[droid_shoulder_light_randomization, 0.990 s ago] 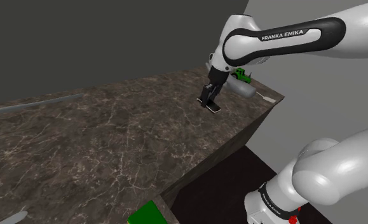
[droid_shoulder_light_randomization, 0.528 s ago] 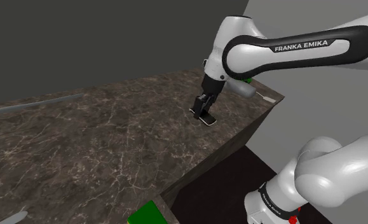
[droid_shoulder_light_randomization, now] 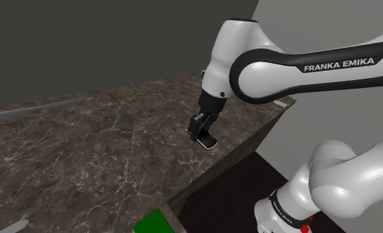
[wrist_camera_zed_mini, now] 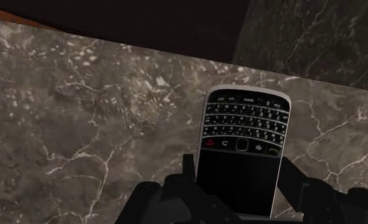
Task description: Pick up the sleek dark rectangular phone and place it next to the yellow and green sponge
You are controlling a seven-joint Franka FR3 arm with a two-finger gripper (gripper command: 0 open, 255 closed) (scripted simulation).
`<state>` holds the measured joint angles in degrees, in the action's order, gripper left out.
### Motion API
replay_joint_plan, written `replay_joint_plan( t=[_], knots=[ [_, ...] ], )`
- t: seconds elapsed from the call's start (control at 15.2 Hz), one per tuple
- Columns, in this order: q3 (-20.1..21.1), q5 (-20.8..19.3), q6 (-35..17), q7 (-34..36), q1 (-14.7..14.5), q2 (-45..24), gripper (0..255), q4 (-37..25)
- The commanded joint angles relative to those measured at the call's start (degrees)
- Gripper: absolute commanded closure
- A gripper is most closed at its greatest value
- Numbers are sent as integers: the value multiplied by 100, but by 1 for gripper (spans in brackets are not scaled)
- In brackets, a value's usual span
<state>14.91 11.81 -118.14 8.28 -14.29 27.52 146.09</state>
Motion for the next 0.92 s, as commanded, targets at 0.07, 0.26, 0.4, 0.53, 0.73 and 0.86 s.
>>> replay_joint_plan(
  t=[0.07, 0.26, 0.4, 0.53, 0.73, 0.86],
  knots=[
    [351, 186, -13, 460, -224, -4, 255, -50],
    [696, 335, -46, 901, -416, -84, 255, -160],
    [930, 413, -75, 1201, -526, -174, 255, -266],
    [1166, 469, -109, 1508, -624, -293, 255, -398],
    [1527, 503, -167, 1982, -741, -525, 255, -644],
    [1773, 486, -208, 2311, -797, -714, 255, -837]
  ],
)
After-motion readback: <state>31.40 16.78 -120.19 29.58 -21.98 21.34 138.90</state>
